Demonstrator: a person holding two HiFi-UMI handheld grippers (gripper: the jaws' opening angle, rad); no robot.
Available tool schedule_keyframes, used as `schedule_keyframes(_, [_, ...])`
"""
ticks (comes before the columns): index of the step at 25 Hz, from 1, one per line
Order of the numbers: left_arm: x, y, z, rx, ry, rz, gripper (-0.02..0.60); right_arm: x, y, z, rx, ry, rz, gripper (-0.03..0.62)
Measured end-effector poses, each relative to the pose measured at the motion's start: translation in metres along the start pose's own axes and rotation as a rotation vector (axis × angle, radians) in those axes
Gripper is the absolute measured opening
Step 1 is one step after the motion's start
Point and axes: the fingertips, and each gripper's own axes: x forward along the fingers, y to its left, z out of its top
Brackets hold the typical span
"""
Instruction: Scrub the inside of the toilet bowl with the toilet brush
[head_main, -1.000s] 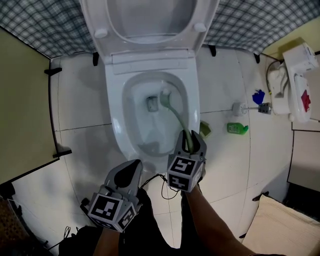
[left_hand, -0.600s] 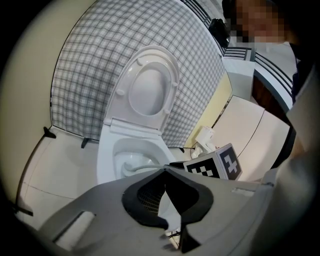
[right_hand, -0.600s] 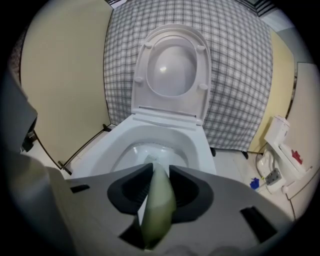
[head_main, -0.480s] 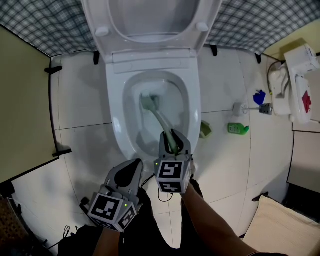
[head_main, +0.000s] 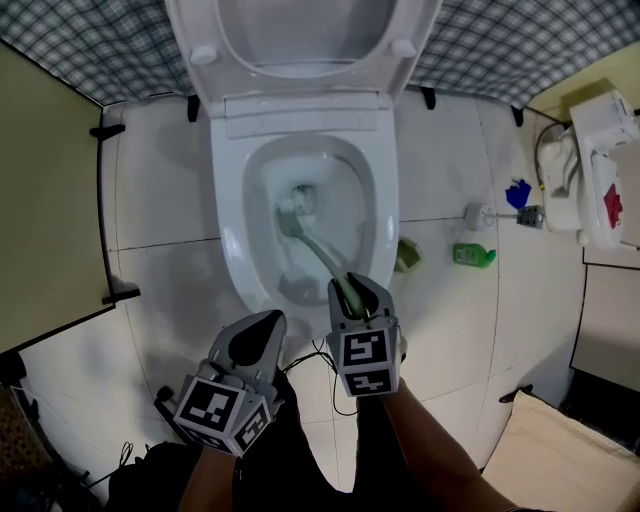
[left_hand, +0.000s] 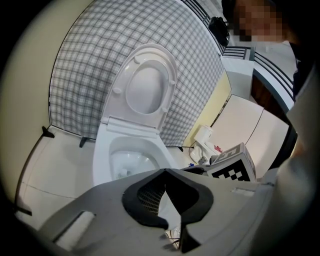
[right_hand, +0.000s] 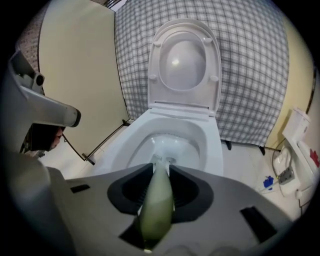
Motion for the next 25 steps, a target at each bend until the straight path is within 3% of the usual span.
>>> schedule_keyframes(15, [-0.003,-0.012,-0.007,-0.004,0.003,-0.004,0.005,-0.093,0.026,-0.043,-0.132,0.077,0.177,0.123])
schedule_keyframes(20, [-0.001,-0.015,-0.006,-0.003,-0.001,-0.010,0.005,-0.101,0.022,-0.052,-0.204,0.105,0.135,0.121])
schedule_keyframes(25, [-0.001,-0.013,-0.004,-0.003,-0.001,-0.009,0.005,-0.070,0.004,-0.046,-0.254,0.100,0.059,0.121])
